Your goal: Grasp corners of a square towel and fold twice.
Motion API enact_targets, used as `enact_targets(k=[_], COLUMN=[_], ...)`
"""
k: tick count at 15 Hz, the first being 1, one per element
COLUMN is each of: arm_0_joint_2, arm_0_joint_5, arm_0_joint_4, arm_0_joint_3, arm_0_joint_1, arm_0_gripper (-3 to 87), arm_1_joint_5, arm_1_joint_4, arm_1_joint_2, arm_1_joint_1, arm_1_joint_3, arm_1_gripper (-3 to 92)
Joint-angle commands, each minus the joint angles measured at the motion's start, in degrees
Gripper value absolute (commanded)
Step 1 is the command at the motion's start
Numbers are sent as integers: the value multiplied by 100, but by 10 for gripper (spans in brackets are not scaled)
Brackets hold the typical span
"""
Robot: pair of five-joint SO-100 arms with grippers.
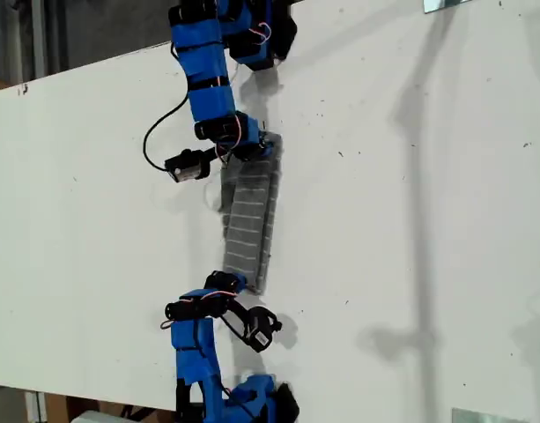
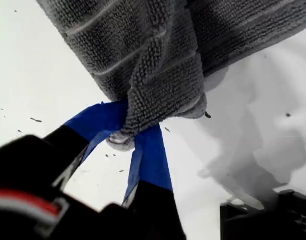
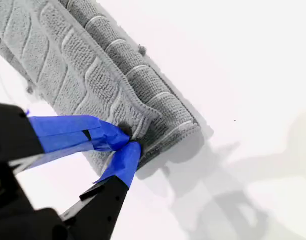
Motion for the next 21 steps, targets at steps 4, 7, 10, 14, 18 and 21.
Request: enact_targets(k=[4,7,10,14,18,21], arm_0_joint_2=[-44,-53,-97,431,615,615], arm_0_joint_5=[26,18,97,88,105,105], arm_0_joint_4=[-105,-132,-141,185,114,-26], arm_0_joint_3=[26,149,132,62,325,431], arm_0_joint_1=[0,-35,0,193,-53,-70], arm_0_gripper=[0,0,0,209,245,242], arm_1_joint_5=[79,79,114,149,-79,-299], arm_1_joint_4=[-18,-9,26,193,352,299], arm_1_joint_2=[-650,-615,-589,-299,211,905], arm_1_joint_1=[-202,-193,-176,-132,308,747], arm_1_joint_3=[-642,-668,-677,-703,-396,167], arm_1_gripper=[-1,-1,8,285,323,266])
